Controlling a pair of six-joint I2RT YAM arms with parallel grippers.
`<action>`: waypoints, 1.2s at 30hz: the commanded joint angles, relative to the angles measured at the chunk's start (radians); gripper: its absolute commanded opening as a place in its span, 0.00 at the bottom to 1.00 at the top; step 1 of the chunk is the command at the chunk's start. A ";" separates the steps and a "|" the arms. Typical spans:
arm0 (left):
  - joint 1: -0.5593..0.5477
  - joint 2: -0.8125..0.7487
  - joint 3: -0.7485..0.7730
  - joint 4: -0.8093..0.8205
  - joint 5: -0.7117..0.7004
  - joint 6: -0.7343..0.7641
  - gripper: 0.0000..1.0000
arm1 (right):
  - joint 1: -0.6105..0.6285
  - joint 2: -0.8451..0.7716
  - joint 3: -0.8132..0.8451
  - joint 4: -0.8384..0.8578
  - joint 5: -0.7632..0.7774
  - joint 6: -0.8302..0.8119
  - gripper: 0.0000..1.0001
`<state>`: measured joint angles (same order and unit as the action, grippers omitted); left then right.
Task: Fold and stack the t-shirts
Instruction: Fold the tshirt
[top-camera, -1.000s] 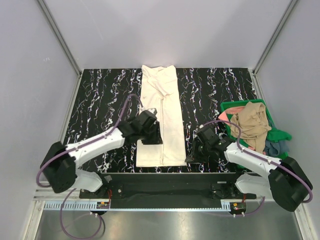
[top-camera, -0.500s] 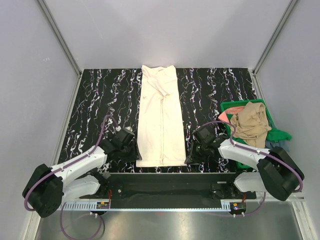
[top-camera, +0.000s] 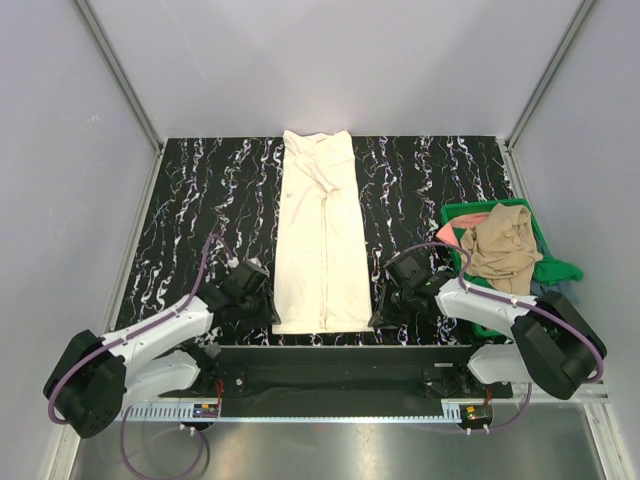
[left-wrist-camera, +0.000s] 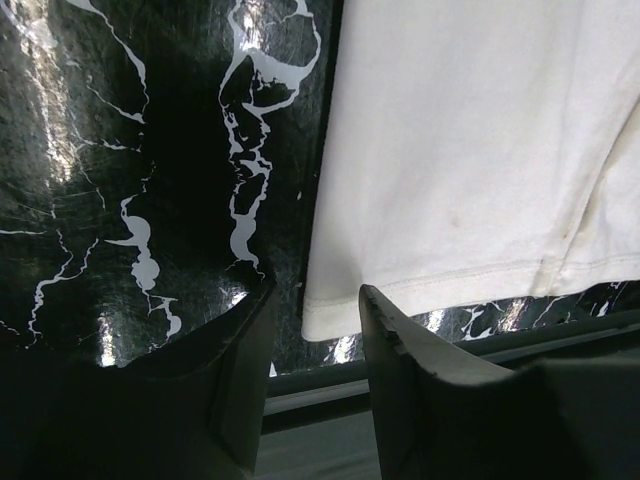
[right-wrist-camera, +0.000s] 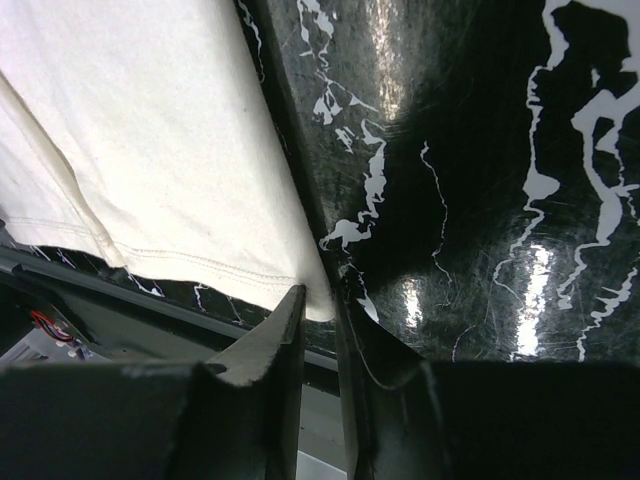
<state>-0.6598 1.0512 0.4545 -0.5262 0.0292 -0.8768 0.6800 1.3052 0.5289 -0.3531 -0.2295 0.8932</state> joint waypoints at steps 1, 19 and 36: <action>0.002 -0.037 -0.023 0.015 0.009 -0.016 0.43 | 0.006 0.003 -0.017 0.023 0.001 0.016 0.24; -0.041 -0.062 -0.057 0.017 0.028 -0.054 0.29 | 0.007 -0.055 -0.069 0.025 -0.014 0.049 0.28; -0.061 -0.111 -0.033 0.018 0.060 -0.073 0.00 | 0.027 -0.098 -0.058 0.020 0.002 0.027 0.00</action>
<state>-0.7074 0.9695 0.4053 -0.5243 0.0547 -0.9375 0.6857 1.2514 0.4629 -0.3016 -0.2516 0.9352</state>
